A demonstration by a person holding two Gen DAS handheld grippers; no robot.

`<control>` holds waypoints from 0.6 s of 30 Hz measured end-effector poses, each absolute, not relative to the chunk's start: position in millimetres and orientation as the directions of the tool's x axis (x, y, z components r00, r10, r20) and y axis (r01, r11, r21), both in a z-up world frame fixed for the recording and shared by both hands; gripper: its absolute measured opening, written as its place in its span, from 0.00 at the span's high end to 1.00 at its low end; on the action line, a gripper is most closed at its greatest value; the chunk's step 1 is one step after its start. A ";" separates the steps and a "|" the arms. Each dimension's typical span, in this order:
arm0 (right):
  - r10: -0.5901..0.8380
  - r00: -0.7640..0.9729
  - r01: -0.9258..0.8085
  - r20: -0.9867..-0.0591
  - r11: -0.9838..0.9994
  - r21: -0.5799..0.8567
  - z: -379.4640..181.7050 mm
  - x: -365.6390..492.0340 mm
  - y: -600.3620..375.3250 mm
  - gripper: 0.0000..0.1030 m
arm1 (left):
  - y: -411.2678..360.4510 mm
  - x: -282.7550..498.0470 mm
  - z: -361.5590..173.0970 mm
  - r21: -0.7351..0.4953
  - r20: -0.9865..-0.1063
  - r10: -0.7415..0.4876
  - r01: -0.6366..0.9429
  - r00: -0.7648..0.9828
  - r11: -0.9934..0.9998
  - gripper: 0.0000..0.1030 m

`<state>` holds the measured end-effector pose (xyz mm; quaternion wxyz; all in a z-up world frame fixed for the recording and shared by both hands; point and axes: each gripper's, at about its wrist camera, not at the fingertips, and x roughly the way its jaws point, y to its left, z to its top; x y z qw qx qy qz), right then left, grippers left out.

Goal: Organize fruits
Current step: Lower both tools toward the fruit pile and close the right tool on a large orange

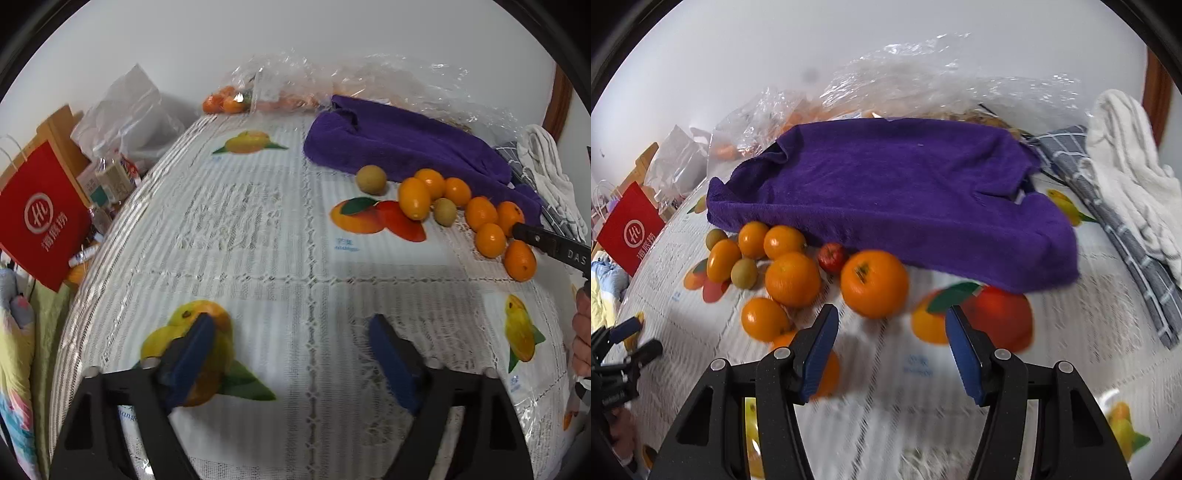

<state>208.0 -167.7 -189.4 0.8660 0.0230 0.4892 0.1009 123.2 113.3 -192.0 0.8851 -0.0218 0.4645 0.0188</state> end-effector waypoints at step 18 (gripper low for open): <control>0.173 0.541 -0.222 -0.823 0.973 0.059 -192.7 227.0 -175.4 0.59 | 83.7 188.4 -150.8 0.003 -0.811 -0.012 0.025 0.585 1.000 0.26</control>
